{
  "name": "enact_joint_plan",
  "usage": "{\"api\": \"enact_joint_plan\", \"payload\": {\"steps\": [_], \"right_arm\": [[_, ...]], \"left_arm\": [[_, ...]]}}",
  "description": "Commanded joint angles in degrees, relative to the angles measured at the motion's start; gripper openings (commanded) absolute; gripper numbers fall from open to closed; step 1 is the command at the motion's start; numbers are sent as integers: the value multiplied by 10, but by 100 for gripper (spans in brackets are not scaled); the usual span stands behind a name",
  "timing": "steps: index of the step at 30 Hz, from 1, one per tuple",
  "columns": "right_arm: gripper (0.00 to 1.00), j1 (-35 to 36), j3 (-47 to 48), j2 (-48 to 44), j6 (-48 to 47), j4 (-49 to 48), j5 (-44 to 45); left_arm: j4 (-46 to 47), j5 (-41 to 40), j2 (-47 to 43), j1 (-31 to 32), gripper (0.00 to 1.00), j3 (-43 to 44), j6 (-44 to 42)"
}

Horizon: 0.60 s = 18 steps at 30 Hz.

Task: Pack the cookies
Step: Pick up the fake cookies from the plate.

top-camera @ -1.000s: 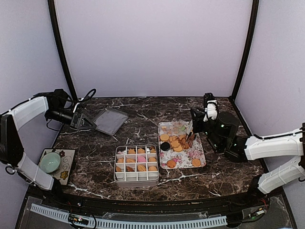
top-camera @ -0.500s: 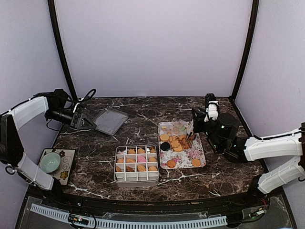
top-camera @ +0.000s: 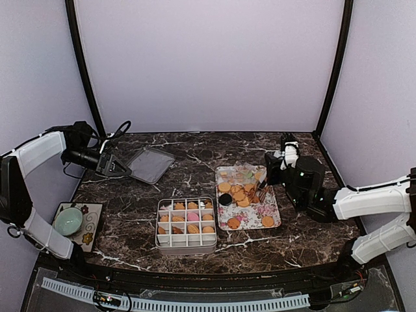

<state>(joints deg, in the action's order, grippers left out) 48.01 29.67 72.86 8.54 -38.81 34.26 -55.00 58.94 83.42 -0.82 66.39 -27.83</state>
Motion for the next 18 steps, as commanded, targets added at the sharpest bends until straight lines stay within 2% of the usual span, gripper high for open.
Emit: {"api": "enact_joint_plan", "payload": {"steps": [1, 4, 18], "right_arm": [[26, -4, 0, -8, -4, 17, 11], [23, -4, 9, -15, -14, 30, 20], [23, -4, 2, -32, -13, 43, 15]], "left_arm": [[-10, 11, -6, -3, 56, 7, -1], [-11, 11, -7, -3, 56, 8, -2], [-9, 13, -3, -3, 56, 7, -2]]}}
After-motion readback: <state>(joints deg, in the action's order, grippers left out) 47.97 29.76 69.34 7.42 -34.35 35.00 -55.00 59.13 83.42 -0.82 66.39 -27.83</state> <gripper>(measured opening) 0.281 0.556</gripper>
